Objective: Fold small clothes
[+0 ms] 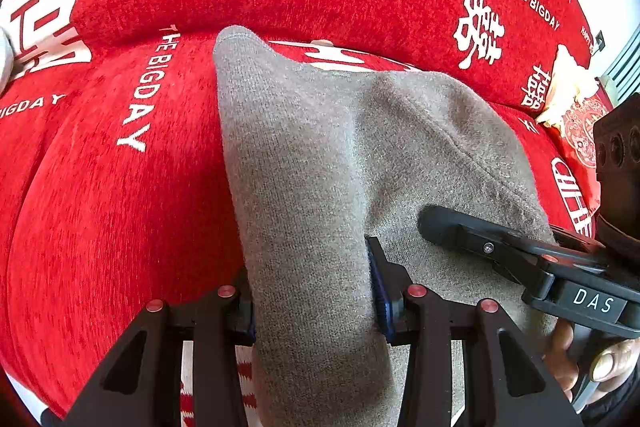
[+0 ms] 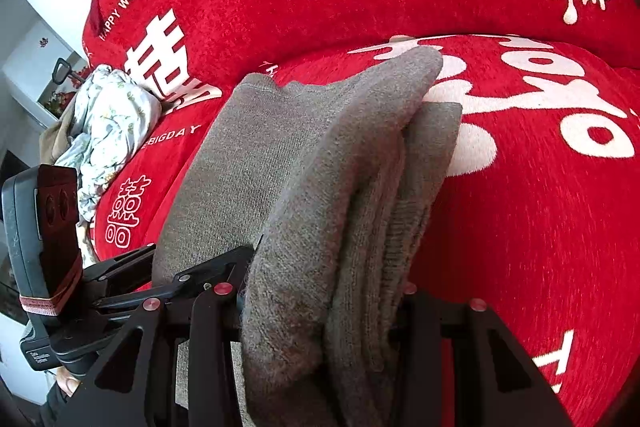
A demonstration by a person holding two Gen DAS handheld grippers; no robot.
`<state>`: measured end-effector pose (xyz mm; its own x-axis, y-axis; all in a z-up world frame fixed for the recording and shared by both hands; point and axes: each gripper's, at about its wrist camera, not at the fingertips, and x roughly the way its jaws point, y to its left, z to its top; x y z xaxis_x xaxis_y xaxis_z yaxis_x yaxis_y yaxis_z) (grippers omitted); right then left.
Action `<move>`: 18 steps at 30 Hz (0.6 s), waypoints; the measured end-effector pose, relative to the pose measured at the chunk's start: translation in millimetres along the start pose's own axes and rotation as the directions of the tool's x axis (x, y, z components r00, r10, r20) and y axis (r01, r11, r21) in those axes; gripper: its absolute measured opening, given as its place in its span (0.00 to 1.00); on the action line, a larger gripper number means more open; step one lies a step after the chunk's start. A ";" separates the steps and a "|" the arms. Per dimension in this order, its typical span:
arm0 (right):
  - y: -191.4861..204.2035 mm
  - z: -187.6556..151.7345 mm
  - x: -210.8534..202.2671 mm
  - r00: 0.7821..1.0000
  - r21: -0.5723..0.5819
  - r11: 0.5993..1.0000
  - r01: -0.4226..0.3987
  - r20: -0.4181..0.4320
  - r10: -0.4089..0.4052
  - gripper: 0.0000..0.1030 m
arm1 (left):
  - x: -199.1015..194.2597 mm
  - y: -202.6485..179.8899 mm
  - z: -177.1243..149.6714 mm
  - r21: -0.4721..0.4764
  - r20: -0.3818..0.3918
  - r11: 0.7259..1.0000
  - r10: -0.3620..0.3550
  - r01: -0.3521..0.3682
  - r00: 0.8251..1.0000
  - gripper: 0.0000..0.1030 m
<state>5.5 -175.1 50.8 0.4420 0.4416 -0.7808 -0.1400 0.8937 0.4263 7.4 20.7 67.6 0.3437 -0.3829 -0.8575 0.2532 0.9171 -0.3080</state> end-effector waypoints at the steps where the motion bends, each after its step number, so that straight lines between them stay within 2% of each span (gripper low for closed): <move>1: 0.3 -0.4 -0.1 1.000 0.000 1.000 0.000 0.000 0.000 0.43 | -0.8 0.0 -1.5 0.001 0.001 1.000 0.000 0.000 1.000 0.42; 18: 4.4 -22.1 -6.6 1.000 -0.011 1.000 0.003 0.012 -0.003 0.43 | -9.2 -5.0 -25.6 0.022 0.017 1.000 0.008 -0.008 1.000 0.42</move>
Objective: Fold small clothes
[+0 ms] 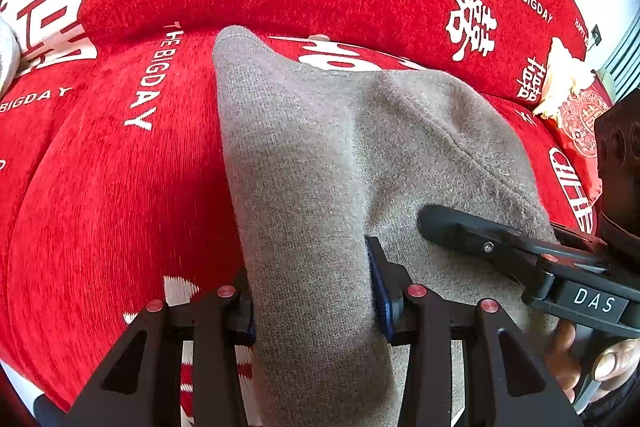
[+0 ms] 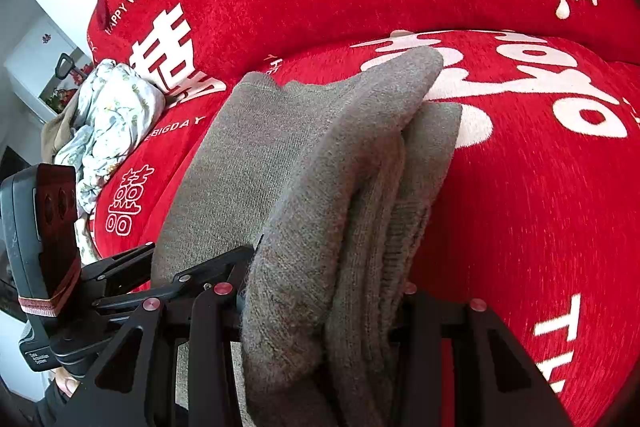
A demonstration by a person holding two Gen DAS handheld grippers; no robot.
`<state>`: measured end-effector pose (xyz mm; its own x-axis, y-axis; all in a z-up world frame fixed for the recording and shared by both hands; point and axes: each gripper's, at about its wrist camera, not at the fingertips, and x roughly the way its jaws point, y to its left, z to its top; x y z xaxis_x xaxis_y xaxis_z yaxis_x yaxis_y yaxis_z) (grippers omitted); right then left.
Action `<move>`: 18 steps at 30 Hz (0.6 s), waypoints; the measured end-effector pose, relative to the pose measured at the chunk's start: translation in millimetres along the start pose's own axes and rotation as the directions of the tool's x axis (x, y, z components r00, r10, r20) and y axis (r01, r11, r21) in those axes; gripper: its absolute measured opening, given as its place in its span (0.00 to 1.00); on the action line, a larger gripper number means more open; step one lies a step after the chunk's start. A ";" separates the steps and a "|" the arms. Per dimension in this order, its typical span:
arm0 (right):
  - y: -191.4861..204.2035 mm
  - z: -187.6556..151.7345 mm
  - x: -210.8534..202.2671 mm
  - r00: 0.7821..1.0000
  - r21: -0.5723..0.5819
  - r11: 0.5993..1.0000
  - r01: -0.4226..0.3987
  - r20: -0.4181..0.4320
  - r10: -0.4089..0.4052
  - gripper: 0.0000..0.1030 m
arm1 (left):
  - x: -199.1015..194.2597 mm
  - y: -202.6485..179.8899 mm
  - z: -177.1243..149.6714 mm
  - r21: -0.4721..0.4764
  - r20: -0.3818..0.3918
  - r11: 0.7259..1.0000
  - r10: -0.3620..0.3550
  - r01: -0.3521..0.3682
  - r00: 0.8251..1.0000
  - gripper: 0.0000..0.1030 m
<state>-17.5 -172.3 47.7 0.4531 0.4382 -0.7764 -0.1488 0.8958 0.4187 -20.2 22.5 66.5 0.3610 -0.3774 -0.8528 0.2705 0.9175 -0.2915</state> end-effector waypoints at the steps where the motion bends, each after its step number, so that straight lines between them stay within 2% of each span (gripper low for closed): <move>1: -0.2 -1.7 -0.5 1.000 0.000 1.000 -0.002 0.002 0.002 0.43 | -0.5 -1.1 -1.7 0.004 0.002 1.000 0.004 -0.004 1.000 0.42; 7: -2.8 -8.0 -1.3 1.000 0.003 1.000 -0.013 0.010 0.013 0.43 | -3.6 -8.9 -12.2 0.037 0.027 0.998 0.039 -0.040 0.999 0.43; 18: -9.9 -24.2 -4.3 0.999 0.008 0.999 -0.042 0.026 0.042 0.43 | -8.3 -10.6 -26.2 0.064 0.060 0.997 0.044 -0.047 0.997 0.43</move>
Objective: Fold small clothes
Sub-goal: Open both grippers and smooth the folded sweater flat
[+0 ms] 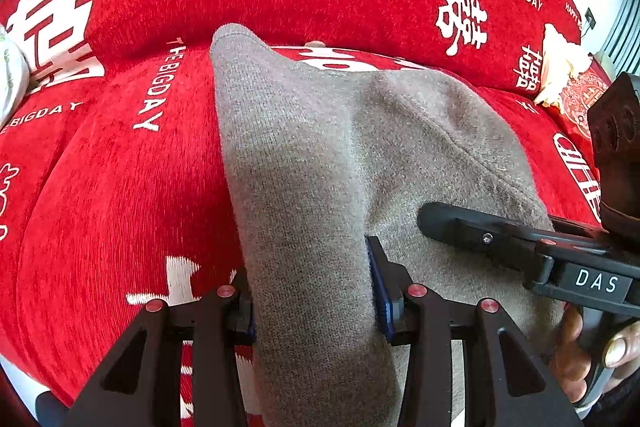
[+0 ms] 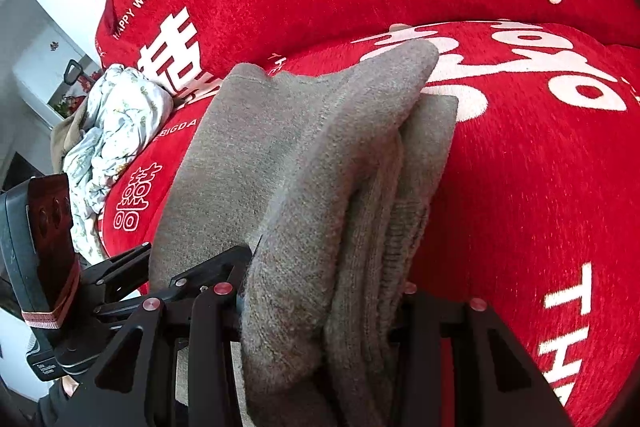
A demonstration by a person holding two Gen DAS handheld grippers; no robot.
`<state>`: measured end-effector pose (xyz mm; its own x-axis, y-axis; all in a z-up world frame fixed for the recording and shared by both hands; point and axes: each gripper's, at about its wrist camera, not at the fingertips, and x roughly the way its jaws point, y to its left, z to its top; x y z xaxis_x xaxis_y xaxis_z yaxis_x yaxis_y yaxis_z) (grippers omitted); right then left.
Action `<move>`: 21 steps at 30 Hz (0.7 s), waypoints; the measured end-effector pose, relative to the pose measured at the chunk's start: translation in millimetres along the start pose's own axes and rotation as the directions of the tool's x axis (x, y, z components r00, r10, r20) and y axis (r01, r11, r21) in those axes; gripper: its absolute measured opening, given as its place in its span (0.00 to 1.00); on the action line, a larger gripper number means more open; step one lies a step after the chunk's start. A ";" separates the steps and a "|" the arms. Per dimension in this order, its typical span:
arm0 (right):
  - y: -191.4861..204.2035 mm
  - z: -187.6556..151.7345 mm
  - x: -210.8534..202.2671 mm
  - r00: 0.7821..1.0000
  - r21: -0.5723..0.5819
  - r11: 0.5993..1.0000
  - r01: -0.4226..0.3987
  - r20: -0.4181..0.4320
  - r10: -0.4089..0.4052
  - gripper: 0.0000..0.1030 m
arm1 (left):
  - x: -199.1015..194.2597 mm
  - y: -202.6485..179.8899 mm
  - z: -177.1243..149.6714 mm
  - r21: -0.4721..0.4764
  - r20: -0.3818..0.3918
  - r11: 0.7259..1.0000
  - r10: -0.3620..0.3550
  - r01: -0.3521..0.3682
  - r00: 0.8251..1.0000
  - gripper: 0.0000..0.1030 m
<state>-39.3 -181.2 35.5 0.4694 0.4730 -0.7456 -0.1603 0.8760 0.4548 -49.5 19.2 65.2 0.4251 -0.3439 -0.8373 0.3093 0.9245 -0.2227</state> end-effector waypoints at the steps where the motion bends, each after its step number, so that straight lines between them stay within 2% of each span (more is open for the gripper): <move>1: -0.3 -1.8 0.1 1.000 -0.004 1.000 -0.001 0.001 0.001 0.43 | -0.3 0.4 -2.0 0.002 0.003 1.000 -0.001 0.001 1.000 0.43; 3: -0.9 -3.8 0.6 1.000 -0.006 1.000 0.000 0.001 0.000 0.43 | -0.9 1.8 -5.1 0.003 0.011 1.000 -0.004 0.004 1.000 0.45; 5: -3.1 -5.2 1.4 1.000 -0.005 1.000 0.003 0.004 -0.003 0.46 | -1.7 4.1 -8.3 -0.006 0.023 1.000 0.010 -0.010 1.000 0.54; 7: -6.6 -6.2 2.8 1.000 0.002 1.000 0.012 0.001 -0.012 0.53 | -3.2 5.8 -11.0 -0.008 0.032 1.000 0.023 -0.023 0.999 0.59; 9: -9.9 -6.6 2.9 1.000 0.015 1.000 0.016 -0.001 -0.016 0.57 | -5.0 7.8 -12.2 -0.008 0.037 0.999 0.039 -0.039 0.999 0.69; 10: -12.5 -7.1 1.9 1.000 0.023 1.000 0.014 0.001 -0.014 0.58 | -6.1 9.0 -12.3 -0.010 0.040 0.998 0.059 -0.058 0.997 0.80; 11: -14.1 -7.7 0.8 1.000 0.027 1.000 0.015 0.003 -0.015 0.60 | -7.3 11.1 -12.3 -0.012 0.046 0.996 0.084 -0.083 0.995 0.85; 12: -15.8 -8.0 -0.7 1.000 0.031 0.999 0.021 0.007 -0.021 0.64 | -8.1 13.4 -12.3 -0.013 0.048 0.996 0.091 -0.091 0.995 0.85; 14: -18.6 -7.8 -9.1 0.998 0.034 0.998 0.048 0.034 -0.049 0.64 | -9.8 20.1 -11.8 -0.027 0.042 0.997 0.078 -0.077 0.996 0.85; 18: -12.4 -1.3 -30.3 0.984 -0.009 0.992 0.123 0.133 -0.121 0.64 | -13.8 28.5 -7.9 -0.058 0.052 0.995 0.089 -0.086 0.995 0.85; 21: -1.9 12.9 -37.8 0.980 -0.065 0.992 0.105 0.179 -0.092 0.64 | -11.2 29.4 2.2 -0.064 0.054 0.992 0.113 -0.110 0.992 0.85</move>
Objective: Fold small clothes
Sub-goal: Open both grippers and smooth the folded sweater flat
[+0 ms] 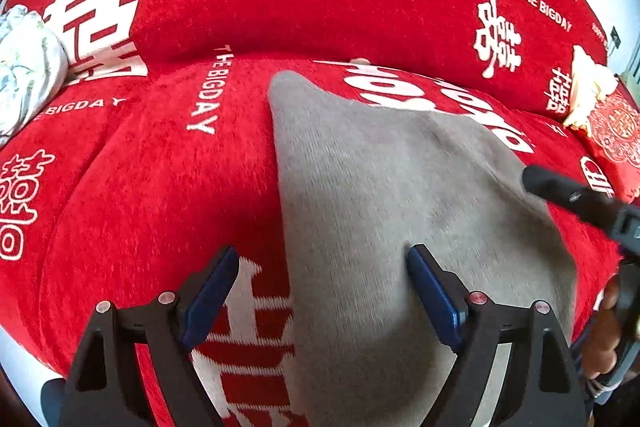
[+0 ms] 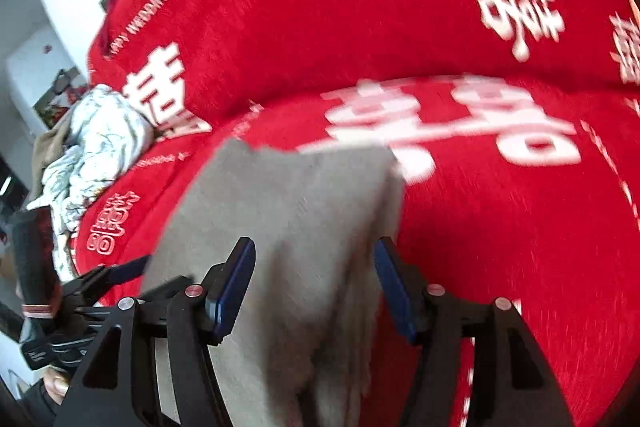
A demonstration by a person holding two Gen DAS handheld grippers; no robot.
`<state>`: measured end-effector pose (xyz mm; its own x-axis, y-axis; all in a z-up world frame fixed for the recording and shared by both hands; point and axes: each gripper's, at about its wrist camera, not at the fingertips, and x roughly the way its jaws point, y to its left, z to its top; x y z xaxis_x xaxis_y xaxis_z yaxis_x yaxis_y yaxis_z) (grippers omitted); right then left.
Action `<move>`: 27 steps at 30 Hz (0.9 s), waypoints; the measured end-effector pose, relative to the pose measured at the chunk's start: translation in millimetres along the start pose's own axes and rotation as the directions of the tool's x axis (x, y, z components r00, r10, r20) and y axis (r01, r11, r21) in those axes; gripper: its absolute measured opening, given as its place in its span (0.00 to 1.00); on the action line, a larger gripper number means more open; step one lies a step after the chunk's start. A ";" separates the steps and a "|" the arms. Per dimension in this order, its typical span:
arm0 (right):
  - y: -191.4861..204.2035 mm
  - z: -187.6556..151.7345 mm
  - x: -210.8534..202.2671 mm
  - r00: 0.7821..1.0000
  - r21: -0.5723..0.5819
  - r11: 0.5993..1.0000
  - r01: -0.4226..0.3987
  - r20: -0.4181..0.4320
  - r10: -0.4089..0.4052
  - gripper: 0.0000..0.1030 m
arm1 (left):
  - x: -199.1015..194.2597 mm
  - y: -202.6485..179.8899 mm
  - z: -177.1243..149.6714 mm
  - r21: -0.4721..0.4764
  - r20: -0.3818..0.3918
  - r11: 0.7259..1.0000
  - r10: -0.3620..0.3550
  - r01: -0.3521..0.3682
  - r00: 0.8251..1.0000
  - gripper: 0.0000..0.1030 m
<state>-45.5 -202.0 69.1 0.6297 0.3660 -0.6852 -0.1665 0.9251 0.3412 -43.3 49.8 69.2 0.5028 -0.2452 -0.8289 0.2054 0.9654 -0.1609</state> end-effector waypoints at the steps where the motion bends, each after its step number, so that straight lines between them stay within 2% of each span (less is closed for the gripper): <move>1: 3.2 4.8 1.0 1.000 -0.012 1.000 -0.015 0.000 0.015 0.64 | 2.0 -0.1 4.2 -0.004 0.001 1.000 0.008 -0.008 1.000 0.85; 4: 20.5 17.8 22.1 0.993 -0.087 0.992 -0.093 -0.080 0.086 0.66 | 12.0 3.3 17.5 -0.034 -0.015 0.999 0.023 -0.023 1.000 0.85; 6: 25.0 20.2 42.6 0.986 -0.101 0.991 -0.090 -0.147 0.075 0.66 | 19.8 5.0 22.5 -0.033 -0.037 0.999 0.040 -0.041 0.999 0.85; 8: 21.2 20.8 55.9 0.983 -0.091 0.994 -0.063 -0.176 0.046 0.66 | 23.5 4.1 24.3 -0.024 -0.044 0.999 0.047 -0.048 0.998 0.85; 12: 8.8 19.6 66.0 0.982 -0.050 0.998 -0.049 -0.186 0.039 0.65 | 26.2 0.8 22.4 0.004 -0.043 0.998 0.059 -0.059 0.997 0.85; 14: 11.2 18.4 64.3 0.982 -0.070 0.997 -0.034 -0.186 0.021 0.65 | 26.0 0.6 20.8 0.003 -0.039 0.997 0.084 -0.084 0.996 0.92; 17: 20.6 12.1 48.4 0.987 -0.117 0.993 -0.006 -0.161 -0.013 0.66 | 18.6 2.2 16.9 -0.006 -0.029 0.996 0.088 -0.088 0.996 0.92; 22: 43.9 -10.6 9.9 0.992 -0.194 0.978 -0.078 -0.110 0.057 0.66 | 0.3 -3.6 4.6 0.041 0.009 0.992 0.120 -0.121 0.993 0.92; 25: 51.1 -27.3 0.9 0.988 -0.218 0.969 -0.114 -0.127 0.088 0.66 | -6.4 -4.4 -4.7 0.056 0.024 0.989 0.133 -0.134 0.991 0.92; 27: 50.5 -41.9 2.7 0.986 -0.231 0.967 -0.112 -0.148 0.079 0.66 | -8.7 -3.7 -11.6 0.053 0.026 0.990 0.131 -0.133 0.991 0.92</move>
<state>-84.0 -150.0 57.6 0.4952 0.4488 -0.7439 -0.4065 0.8764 0.2582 -58.2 49.5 70.8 0.5467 -0.1184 -0.8289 0.1816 0.9832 -0.0207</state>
